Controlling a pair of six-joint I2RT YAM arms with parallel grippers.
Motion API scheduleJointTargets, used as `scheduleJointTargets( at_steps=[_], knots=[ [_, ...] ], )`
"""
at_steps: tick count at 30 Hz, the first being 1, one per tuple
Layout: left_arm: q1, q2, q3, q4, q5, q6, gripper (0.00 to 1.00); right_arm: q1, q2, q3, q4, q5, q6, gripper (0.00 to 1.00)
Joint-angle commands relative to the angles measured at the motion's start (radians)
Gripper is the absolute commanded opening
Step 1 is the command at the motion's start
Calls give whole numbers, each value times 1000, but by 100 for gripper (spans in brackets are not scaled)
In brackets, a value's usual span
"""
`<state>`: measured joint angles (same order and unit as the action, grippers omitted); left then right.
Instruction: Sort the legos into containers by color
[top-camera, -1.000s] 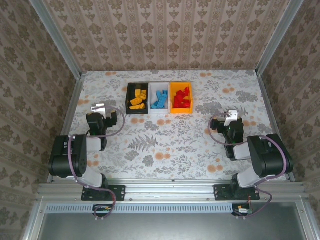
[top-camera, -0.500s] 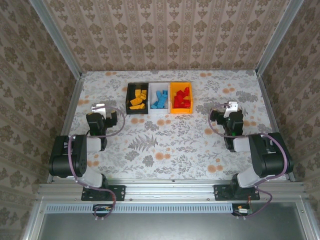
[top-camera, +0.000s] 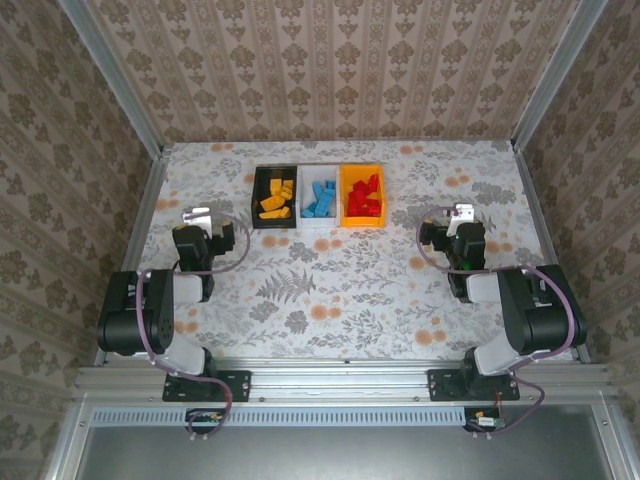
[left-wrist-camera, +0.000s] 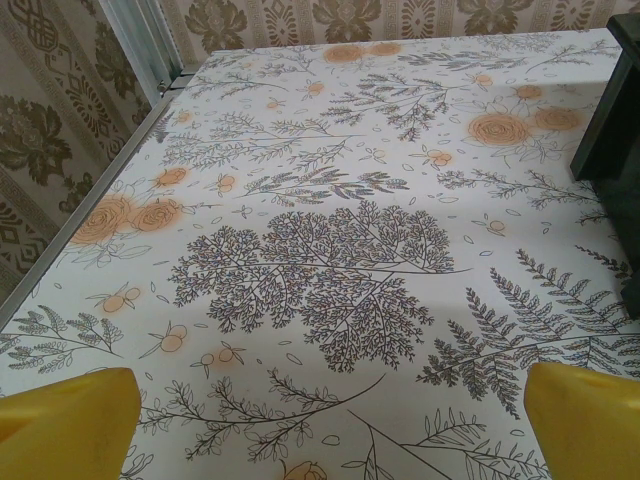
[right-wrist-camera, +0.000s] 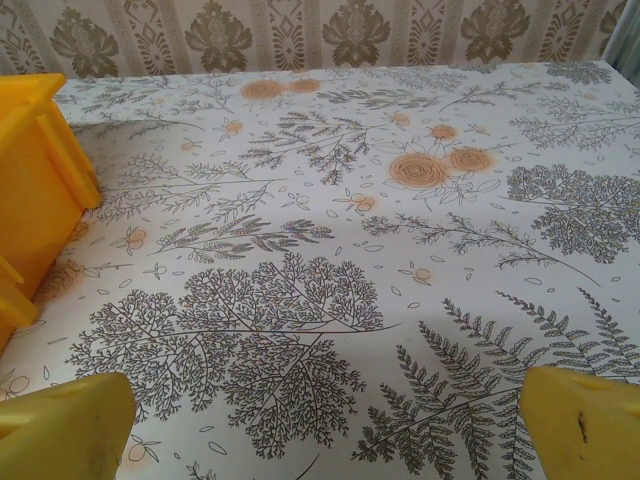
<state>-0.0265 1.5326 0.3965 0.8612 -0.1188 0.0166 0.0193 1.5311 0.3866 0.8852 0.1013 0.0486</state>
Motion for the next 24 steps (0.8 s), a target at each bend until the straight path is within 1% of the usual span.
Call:
scheduleJointTargets(
  at_steps=[1,24],
  knots=[
    [-4,8,-5,29,-2,20,100,-4,-2,10,-9,12,4,100],
    [-3,8,-6,29,-1,20,100,-4,2,23,-33,-53,-21,100]
  ],
)
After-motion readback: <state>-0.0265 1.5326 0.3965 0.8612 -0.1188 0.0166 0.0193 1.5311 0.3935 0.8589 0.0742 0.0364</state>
